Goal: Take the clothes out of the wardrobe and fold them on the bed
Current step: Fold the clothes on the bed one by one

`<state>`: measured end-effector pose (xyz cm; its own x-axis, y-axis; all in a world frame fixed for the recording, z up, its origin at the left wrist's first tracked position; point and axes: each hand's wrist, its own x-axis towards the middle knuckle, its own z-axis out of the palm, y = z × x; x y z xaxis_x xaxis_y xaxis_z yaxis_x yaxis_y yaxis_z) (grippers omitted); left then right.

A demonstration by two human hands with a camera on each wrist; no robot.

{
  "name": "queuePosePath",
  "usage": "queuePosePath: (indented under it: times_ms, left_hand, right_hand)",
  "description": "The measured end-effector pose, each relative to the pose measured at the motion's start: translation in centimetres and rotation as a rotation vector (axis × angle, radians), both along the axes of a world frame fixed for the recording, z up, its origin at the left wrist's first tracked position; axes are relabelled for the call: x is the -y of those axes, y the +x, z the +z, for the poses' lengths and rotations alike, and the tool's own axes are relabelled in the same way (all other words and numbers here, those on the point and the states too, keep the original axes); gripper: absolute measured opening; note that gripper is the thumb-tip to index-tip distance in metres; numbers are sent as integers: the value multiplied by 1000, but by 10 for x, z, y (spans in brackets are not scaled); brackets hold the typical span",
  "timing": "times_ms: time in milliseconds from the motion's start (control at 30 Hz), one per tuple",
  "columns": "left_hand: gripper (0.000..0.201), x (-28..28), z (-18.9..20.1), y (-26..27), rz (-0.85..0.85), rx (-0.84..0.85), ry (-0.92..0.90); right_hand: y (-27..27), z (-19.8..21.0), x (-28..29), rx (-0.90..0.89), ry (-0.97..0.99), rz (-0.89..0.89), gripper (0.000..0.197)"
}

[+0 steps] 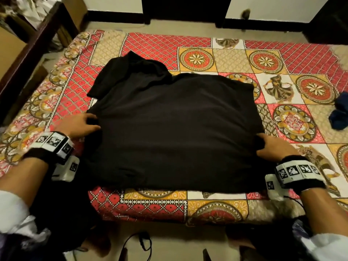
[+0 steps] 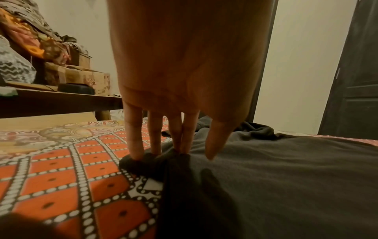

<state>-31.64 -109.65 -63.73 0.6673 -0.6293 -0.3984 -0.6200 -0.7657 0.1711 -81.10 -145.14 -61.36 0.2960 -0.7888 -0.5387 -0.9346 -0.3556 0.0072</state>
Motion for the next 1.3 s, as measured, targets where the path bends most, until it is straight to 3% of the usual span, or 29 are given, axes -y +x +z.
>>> queuePosePath:
  times_ms: [100, 233, 300, 367, 433, 533, 600, 700, 800, 867, 1000, 1167, 1300]
  left_hand:
    - [40, 14, 6, 10, 27, 21, -71]
    - [25, 58, 27, 21, -83, -65, -57]
    - [15, 85, 38, 23, -132, -148, -194]
    - [18, 114, 41, 30, -116, -269, -324]
    - [26, 137, 32, 39, -151, -319, -295]
    - [40, 148, -2, 59, -304, -247, -136]
    - [42, 148, -25, 68, -357, -179, -146]
    - [45, 144, -46, 93, -214, -25, -161]
    - [56, 139, -47, 124, 16, 82, -28]
    - [56, 152, -38, 130, 113, 30, -37]
    - [46, 206, -23, 117, 275, -202, -284]
    - [31, 230, -29, 112, 376, -108, -242]
    - [23, 226, -33, 128, 406, 4, -295]
  right_hand:
    - [6, 3, 9, 52, -52, 33, 74]
    - [39, 5, 19, 113, -80, 184, 73]
    - [65, 7, 37, 133, -80, 240, 69]
    - [91, 6, 60, 154, -93, 259, 64]
    - [109, 4, 84, 136, -98, 268, 62]
    - [126, -3, 116, 80, -99, 306, 66]
    - [129, -7, 132, 89, -129, 338, 67]
    - [124, -14, 149, 171, -120, 332, 61]
    - [122, -21, 161, 262, -83, 308, 53]
    - [125, -26, 171, 321, -116, 284, 46]
    - [143, -30, 187, 376, -293, 235, 51]
    - [167, -36, 205, 270, -318, 263, 61]
    - [171, -44, 218, 188, -270, 234, 47]
